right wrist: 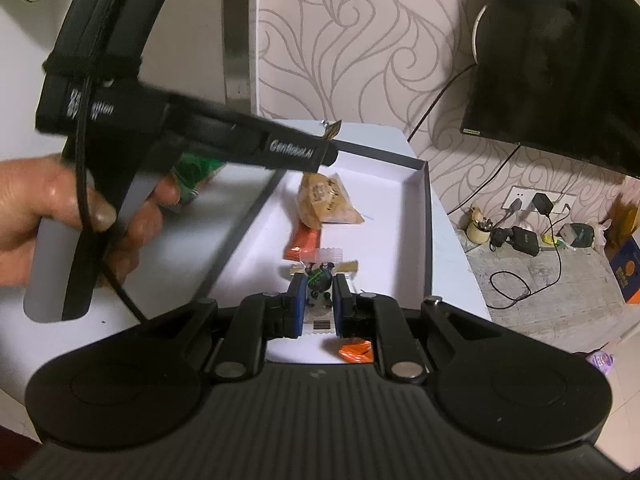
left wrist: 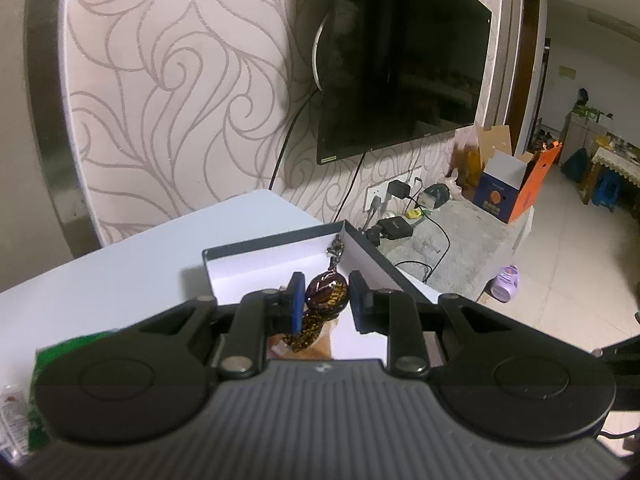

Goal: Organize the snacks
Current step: 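Carry both held candies over the open black box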

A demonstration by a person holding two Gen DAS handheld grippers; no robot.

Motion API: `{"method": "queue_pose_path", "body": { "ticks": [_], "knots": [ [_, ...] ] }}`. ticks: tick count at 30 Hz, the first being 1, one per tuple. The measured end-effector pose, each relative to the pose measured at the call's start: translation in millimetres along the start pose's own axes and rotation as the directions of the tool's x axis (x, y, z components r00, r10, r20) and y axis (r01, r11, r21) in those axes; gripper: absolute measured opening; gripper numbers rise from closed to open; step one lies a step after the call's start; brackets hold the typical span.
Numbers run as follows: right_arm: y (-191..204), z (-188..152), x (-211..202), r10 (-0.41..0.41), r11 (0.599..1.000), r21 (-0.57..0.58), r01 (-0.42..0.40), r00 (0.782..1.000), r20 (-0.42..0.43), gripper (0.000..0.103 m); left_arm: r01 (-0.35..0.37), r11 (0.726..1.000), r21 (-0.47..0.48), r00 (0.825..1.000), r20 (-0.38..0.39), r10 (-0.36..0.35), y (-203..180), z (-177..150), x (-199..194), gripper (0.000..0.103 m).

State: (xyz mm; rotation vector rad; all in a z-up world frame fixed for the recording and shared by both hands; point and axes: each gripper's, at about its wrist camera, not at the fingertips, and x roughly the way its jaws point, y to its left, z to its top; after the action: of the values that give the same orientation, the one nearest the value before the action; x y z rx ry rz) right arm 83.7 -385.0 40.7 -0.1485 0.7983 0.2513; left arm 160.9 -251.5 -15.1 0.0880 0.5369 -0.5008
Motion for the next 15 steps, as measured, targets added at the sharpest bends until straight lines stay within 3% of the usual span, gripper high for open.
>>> {"method": "queue_pose_path", "body": {
  "ticks": [15],
  "knots": [
    [-21.0,3.2,28.9,0.059,0.998,-0.023,-0.060,0.998,-0.031,0.016,-0.057,0.998,-0.007,0.998,-0.019,0.057,-9.3,8.6,36.1,0.026]
  ]
}}
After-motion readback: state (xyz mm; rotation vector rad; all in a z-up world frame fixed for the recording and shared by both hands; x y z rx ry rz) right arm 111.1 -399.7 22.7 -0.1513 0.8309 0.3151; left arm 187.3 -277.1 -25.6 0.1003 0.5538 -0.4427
